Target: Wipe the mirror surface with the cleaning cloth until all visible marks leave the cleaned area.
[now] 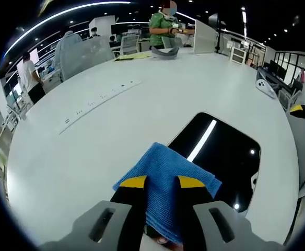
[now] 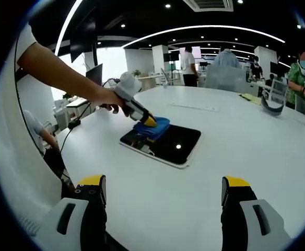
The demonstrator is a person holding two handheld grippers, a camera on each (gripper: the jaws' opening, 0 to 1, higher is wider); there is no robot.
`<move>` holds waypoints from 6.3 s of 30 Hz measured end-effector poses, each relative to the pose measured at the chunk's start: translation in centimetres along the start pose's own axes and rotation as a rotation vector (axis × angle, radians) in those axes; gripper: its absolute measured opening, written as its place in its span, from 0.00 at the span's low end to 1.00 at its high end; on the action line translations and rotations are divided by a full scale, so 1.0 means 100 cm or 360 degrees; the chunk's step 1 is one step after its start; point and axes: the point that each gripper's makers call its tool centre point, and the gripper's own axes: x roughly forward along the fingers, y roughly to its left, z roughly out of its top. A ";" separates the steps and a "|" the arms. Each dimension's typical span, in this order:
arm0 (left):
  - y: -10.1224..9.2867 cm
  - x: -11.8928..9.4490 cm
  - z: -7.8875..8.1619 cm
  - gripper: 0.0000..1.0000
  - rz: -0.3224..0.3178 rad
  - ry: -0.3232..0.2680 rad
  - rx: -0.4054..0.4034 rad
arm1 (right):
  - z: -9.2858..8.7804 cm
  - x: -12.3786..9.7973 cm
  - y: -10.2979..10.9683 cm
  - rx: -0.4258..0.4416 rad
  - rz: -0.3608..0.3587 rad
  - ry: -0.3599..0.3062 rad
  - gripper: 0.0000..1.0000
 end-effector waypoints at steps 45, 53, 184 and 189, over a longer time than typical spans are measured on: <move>-0.026 0.031 0.029 0.19 -0.0022 0.0004 0.0017 | -0.001 -0.001 -0.017 0.0044 -0.0027 -0.0025 0.91; -0.033 0.037 0.034 0.19 -0.0033 0.0010 0.0027 | -0.002 -0.003 -0.018 0.0056 -0.0030 -0.0031 0.91; -0.102 0.059 0.055 0.11 -0.0051 0.0083 -0.0012 | 0.007 -0.006 -0.028 0.0089 -0.0025 -0.0110 0.91; -0.105 0.057 0.053 0.11 -0.0042 0.0083 -0.0032 | 0.007 -0.009 -0.026 0.0095 -0.0028 -0.0121 0.91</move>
